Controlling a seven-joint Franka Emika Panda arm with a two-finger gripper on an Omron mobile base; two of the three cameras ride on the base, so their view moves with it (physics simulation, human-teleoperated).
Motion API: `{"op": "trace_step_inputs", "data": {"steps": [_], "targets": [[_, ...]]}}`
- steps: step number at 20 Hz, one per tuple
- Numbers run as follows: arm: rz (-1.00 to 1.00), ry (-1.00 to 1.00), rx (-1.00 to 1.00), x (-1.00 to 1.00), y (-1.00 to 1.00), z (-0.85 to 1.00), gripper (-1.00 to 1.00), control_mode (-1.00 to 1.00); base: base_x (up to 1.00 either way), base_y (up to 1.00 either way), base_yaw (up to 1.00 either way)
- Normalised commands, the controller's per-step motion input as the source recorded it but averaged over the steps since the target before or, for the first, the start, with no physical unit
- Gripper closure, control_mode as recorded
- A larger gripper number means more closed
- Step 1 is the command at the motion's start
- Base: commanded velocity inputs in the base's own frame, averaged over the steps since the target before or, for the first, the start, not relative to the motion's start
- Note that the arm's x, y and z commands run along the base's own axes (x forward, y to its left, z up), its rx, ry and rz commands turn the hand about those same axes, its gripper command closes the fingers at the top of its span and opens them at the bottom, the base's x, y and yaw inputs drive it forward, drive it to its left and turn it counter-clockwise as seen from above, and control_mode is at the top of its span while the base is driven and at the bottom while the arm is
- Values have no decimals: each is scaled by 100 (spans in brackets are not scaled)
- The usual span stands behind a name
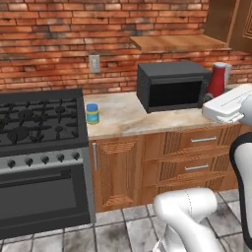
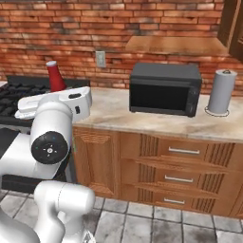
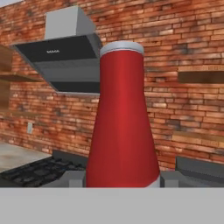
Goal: Take 2 condiments from the cabinet and move them on the counter near the stove.Make sure the condiments are lined up with each other, next to each other.
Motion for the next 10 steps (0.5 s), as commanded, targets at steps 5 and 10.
{"op": "trace_step_inputs", "data": {"steps": [5, 10], "targets": [[0, 0, 0, 0, 0, 0, 100, 100, 24, 85, 1], [0, 0, 0, 0, 0, 0, 100, 100, 39, 84, 0]]}}
